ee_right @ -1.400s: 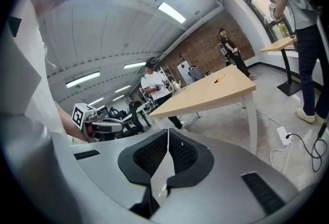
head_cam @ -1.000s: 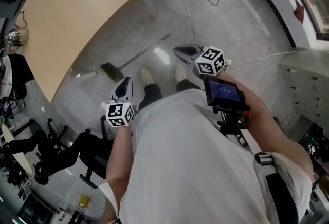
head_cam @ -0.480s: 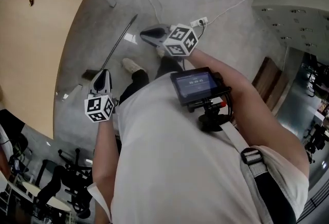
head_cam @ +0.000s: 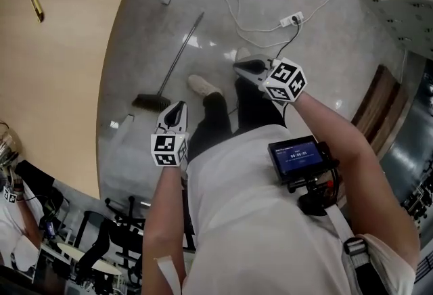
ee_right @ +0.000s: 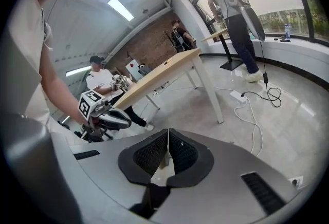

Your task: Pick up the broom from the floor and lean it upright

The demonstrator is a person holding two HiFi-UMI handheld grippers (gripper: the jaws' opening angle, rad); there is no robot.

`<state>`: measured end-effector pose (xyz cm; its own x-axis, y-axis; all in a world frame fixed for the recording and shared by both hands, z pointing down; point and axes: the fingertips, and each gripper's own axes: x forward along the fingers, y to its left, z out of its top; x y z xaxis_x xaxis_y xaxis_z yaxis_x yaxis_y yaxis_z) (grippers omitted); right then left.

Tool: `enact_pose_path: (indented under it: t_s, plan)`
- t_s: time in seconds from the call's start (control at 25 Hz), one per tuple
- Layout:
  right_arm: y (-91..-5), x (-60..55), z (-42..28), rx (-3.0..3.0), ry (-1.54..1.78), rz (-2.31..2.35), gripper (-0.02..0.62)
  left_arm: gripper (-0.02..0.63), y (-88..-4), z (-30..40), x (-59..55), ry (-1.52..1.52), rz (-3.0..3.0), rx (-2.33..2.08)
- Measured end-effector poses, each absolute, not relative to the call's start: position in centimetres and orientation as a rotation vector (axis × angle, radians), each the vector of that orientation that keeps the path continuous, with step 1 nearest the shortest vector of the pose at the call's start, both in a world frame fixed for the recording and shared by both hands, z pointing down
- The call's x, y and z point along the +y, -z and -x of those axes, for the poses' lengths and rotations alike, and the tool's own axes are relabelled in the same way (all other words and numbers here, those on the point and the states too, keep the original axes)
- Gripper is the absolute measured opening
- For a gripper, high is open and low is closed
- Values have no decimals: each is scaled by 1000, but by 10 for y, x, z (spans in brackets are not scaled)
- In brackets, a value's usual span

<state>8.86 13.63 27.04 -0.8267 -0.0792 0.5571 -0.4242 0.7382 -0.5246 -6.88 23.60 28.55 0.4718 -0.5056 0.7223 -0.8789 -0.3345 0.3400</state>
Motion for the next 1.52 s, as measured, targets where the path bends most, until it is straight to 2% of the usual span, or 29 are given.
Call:
enact_pose_path:
  t_s: [0.32, 0.8, 1.0, 1.32, 1.52]
  plan:
    - [-344, 134, -120, -2352, -914, -321, 18, 22, -363, 49, 222, -821, -1980, -1084]
    - [-412, 98, -147, -2369, -959, -318, 18, 18, -450, 8, 194, -812, -1930, -1061]
    - [-455, 83, -151, -2383, -912, -320, 18, 18, -495, 30, 170, -886, -1969, -1071]
    - [-523, 9, -152, -2456, -774, -357, 18, 19, -558, 73, 95, -805, -2055, -1133]
    - [-574, -15, -141, -2468, -681, -276, 18, 18, -622, 80, 90, -855, -2114, -1065]
